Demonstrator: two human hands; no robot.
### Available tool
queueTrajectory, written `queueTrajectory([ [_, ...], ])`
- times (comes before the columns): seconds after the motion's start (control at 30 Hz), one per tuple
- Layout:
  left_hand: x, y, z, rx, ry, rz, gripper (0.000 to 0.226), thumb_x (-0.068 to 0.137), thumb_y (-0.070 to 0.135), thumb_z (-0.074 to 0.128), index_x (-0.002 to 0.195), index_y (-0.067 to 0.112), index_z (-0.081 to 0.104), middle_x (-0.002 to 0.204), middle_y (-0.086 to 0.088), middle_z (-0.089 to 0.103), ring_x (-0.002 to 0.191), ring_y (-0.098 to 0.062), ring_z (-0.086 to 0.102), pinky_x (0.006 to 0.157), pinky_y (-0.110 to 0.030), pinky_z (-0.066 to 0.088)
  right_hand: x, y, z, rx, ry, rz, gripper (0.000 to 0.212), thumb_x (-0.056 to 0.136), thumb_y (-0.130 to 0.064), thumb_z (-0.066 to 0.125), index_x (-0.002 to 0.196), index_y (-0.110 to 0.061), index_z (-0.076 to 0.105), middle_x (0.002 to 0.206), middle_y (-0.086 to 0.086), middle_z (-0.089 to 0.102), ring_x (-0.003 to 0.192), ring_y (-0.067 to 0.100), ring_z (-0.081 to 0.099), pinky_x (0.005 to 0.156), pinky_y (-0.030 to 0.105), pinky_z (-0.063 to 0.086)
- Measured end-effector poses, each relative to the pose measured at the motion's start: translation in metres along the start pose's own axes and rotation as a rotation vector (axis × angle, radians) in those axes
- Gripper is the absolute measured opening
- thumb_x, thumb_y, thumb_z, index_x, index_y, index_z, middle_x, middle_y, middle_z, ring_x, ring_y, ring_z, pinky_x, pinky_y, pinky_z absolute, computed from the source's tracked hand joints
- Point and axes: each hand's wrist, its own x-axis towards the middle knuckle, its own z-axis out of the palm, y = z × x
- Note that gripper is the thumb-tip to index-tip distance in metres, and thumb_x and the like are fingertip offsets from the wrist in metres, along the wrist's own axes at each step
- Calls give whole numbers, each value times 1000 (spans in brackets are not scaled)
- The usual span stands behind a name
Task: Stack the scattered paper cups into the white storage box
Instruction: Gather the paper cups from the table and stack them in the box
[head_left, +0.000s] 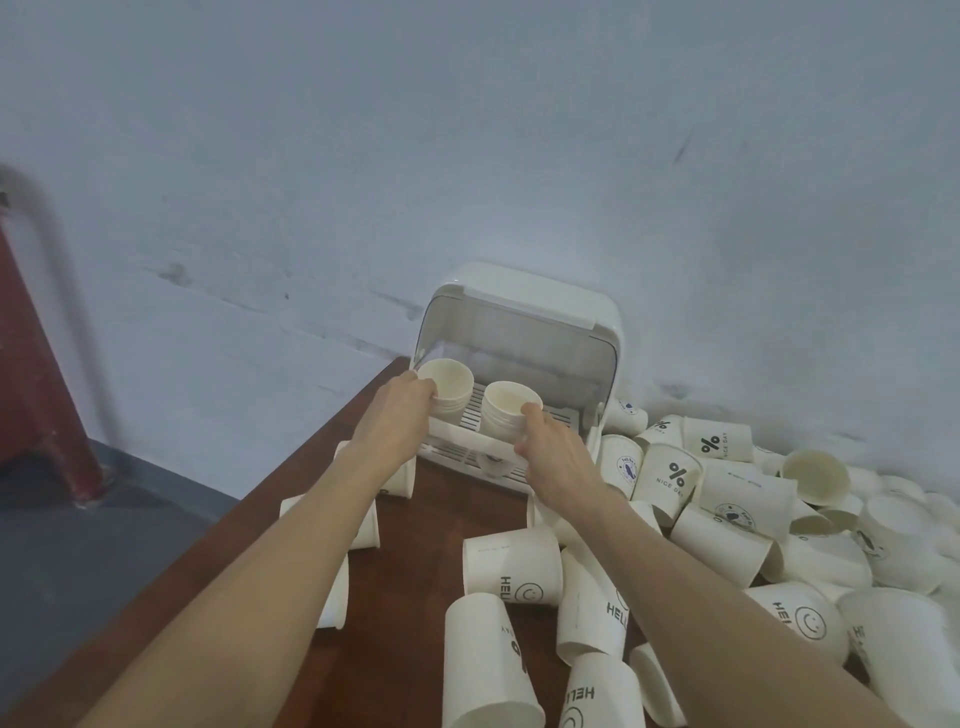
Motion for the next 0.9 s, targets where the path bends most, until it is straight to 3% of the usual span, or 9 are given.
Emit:
queueTrajectory([
  [0.13,4,2,-4,9,-2,5,23,93,2,52,111,9,65,106,-13,60,94,-32,59,81,-37,47,0,1,1,9,8,-2,37,89,-3,55,121,-8,38,106,10,60,91,30,58,65,32,33],
  [0.37,9,7,-10,-14,-13,-19,21,95,6,48,105,8,67,97,-13,61,87,-33,59,77,-42,51,-1,-2,-1,65,9,33,48,89,-3,52,132,-5,30,108,14,59,88,33,58,65,36,38],
  [0.5,0,11,-16,0,-67,-33,29,91,10,59,119,9,59,111,-14,62,96,-33,60,82,-43,51,-3,-4,-7,131,-41,78,52,88,-1,51,135,-4,28,105,14,60,82,26,51,66,33,36],
  [0.6,-15,17,-24,6,-59,-42,50,87,19,67,132,11,47,117,-12,59,98,-31,60,81,-40,52,-9,-6,-14,218,-51,103,55,89,-1,50,139,-5,27,118,14,56,94,28,52,74,33,38],
  [0.73,-43,28,-36,35,-15,-13,40,93,22,55,131,13,44,117,-9,59,97,-30,59,80,-44,52,-26,-13,-21,213,11,68,58,86,1,47,141,-7,29,129,13,50,112,30,49,90,37,42],
  [0.9,-97,46,-54,-63,27,85,32,99,21,43,131,20,47,116,-5,60,100,-29,59,80,-44,51,-59,-19,-36,226,49,39,56,86,0,44,139,-13,31,124,10,50,109,29,50,88,41,44],
])
